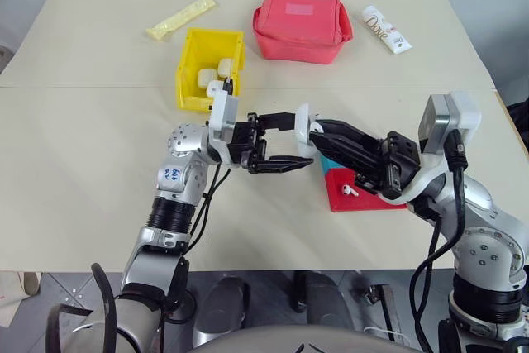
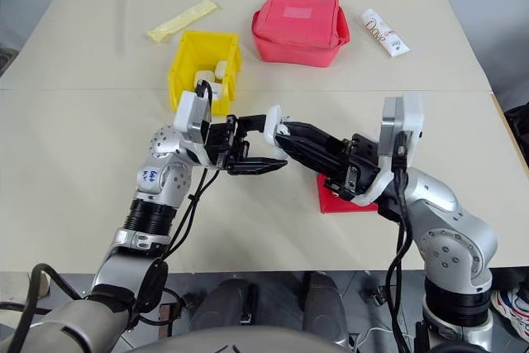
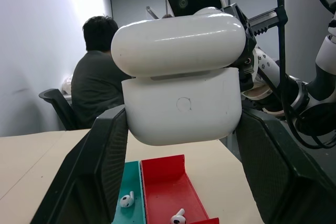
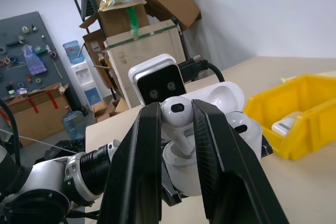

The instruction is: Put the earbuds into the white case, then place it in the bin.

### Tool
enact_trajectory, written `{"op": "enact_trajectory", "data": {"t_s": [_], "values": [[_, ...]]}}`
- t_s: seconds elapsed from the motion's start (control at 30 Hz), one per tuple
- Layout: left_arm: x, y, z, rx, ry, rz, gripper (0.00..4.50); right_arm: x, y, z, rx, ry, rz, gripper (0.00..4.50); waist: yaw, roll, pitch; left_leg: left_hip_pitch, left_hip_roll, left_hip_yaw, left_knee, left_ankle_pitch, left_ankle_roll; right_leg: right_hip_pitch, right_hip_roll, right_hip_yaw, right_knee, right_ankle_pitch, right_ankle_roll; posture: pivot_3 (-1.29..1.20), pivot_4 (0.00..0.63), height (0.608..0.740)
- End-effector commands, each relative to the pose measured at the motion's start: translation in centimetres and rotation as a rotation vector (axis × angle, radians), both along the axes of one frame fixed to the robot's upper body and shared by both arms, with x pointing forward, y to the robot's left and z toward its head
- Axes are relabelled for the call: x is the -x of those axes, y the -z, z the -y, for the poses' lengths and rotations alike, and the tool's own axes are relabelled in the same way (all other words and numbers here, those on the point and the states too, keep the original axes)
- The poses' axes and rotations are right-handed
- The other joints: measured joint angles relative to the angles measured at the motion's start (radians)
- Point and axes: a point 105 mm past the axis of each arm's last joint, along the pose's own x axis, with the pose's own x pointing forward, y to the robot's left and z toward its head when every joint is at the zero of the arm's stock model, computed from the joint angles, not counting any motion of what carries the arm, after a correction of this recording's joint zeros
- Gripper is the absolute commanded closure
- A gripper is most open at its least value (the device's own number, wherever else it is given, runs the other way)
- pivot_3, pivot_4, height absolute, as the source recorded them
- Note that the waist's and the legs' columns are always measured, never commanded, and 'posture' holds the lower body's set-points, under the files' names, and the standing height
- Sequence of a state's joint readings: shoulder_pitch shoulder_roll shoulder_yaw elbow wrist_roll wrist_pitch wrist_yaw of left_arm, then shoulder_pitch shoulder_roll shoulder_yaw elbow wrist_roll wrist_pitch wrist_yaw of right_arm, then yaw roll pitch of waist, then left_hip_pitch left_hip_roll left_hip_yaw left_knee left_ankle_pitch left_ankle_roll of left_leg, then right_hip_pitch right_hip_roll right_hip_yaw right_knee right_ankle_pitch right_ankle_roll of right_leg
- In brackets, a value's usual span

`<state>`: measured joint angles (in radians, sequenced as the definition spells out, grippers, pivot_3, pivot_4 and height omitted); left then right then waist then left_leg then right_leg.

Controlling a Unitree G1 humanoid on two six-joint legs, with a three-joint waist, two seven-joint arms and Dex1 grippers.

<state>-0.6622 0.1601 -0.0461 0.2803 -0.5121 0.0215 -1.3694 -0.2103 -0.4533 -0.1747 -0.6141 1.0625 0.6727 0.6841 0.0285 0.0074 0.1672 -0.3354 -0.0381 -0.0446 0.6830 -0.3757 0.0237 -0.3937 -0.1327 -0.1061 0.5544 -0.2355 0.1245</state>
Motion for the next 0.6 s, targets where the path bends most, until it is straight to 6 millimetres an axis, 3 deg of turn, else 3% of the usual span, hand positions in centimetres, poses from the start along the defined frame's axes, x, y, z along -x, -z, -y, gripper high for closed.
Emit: {"op": "enact_trajectory", "data": {"t_s": [0.03, 0.27, 0.6], "values": [[0.8, -1.6, 0.3, 0.039, 0.039, 0.068, 1.76, 0.0, 0.5, -0.1, -0.027, 0.01, -0.022, 4.03, 0.0, 0.0, 0.0, 0.0, 0.0, 0.0, 0.0, 0.0, 0.0, 0.0, 0.0, 0.0, 0.0, 0.0, 0.0, 0.0, 0.15, 0.74], [0.9, -1.7, 0.4, 0.043, 0.047, 0.076, 1.76, -0.9, 2.5, 0.5, 0.003, 0.044, -0.085, 4.03, 0.0, 0.0, 0.0, 0.0, 0.0, 0.0, 0.0, 0.0, 0.0, 0.0, 0.0, 0.0, 0.0, 0.0, 0.0, 0.0, 0.15, 0.74], [1.1, -1.7, 0.1, 0.046, 0.052, 0.094, 1.76, -1.5, 3.8, 1.1, 0.112, 0.043, -0.12, 4.03, 0.0, 0.0, 0.0, 0.0, 0.0, 0.0, 0.0, 0.0, 0.0, 0.0, 0.0, 0.0, 0.0, 0.0, 0.0, 0.0, 0.15, 0.74]]}}
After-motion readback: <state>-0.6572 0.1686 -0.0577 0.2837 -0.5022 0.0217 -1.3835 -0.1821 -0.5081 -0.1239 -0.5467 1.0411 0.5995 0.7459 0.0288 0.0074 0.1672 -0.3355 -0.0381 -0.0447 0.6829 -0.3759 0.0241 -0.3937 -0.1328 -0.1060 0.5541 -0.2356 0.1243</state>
